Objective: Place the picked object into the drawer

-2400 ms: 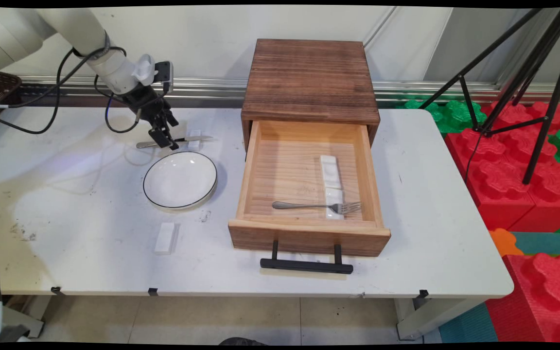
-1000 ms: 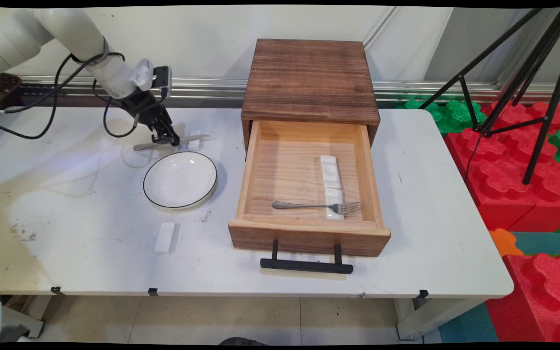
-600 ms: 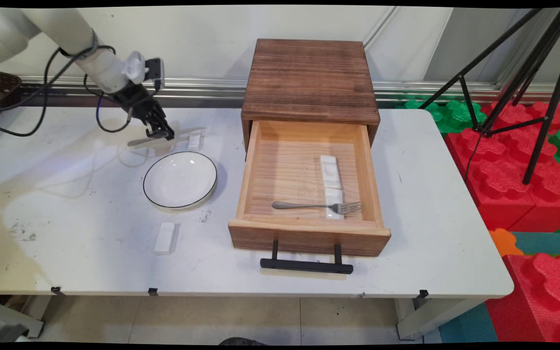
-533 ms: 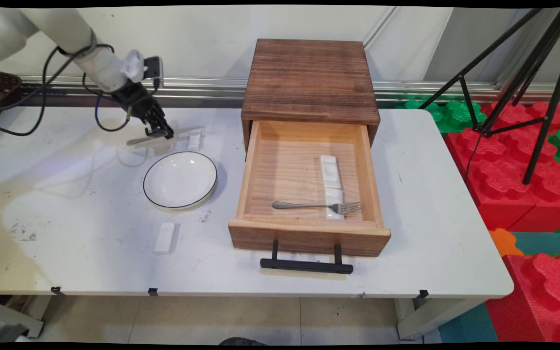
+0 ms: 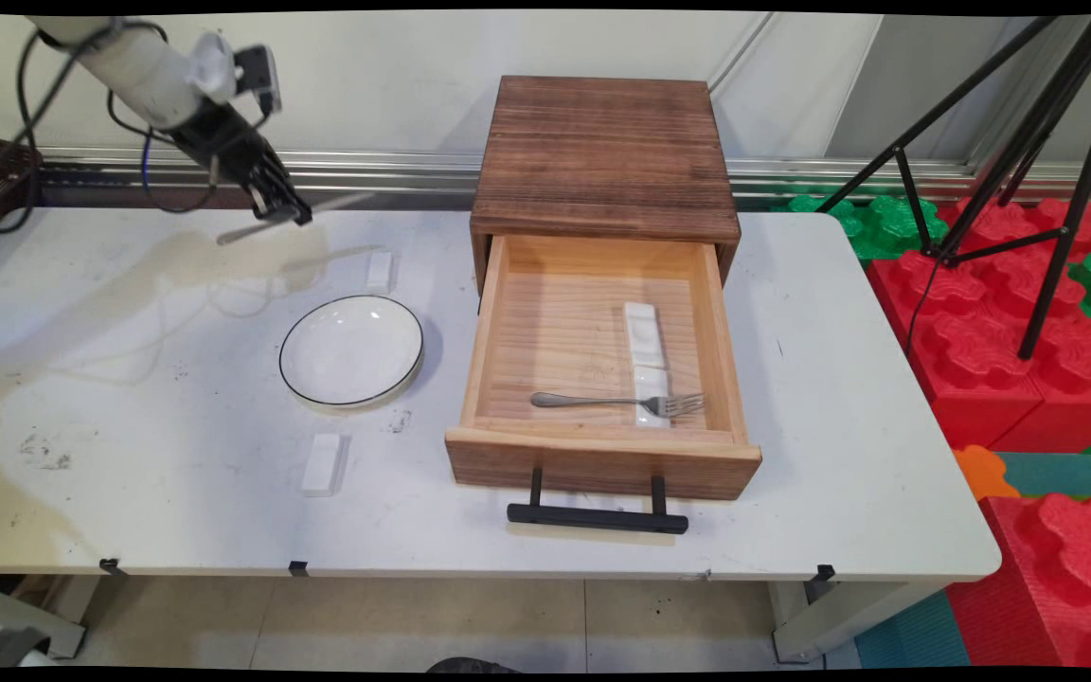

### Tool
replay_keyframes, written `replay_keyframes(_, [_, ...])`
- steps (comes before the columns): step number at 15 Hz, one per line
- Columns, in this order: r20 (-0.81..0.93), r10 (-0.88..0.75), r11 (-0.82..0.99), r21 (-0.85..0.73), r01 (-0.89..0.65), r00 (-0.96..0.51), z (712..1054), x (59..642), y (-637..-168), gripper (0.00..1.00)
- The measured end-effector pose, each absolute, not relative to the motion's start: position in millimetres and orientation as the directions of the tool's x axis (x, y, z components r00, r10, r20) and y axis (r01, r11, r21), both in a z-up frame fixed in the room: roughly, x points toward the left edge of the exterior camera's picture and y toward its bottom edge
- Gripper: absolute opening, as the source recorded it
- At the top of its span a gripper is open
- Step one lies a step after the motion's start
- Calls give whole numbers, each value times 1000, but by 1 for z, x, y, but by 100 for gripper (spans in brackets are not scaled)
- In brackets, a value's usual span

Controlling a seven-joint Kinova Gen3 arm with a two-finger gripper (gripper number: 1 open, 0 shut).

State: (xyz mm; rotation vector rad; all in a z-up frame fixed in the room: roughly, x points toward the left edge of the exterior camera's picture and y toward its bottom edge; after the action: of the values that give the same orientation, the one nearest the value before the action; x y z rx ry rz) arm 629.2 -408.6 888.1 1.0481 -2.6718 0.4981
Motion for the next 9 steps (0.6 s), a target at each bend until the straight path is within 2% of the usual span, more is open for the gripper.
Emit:
replay_keyframes(5, [369, -596, 671, -259, -695, -713, 932, 619, -399, 0])
replay_keyframes(9, [427, -541, 686, -273, -674, -724, 974, 590, -393, 0])
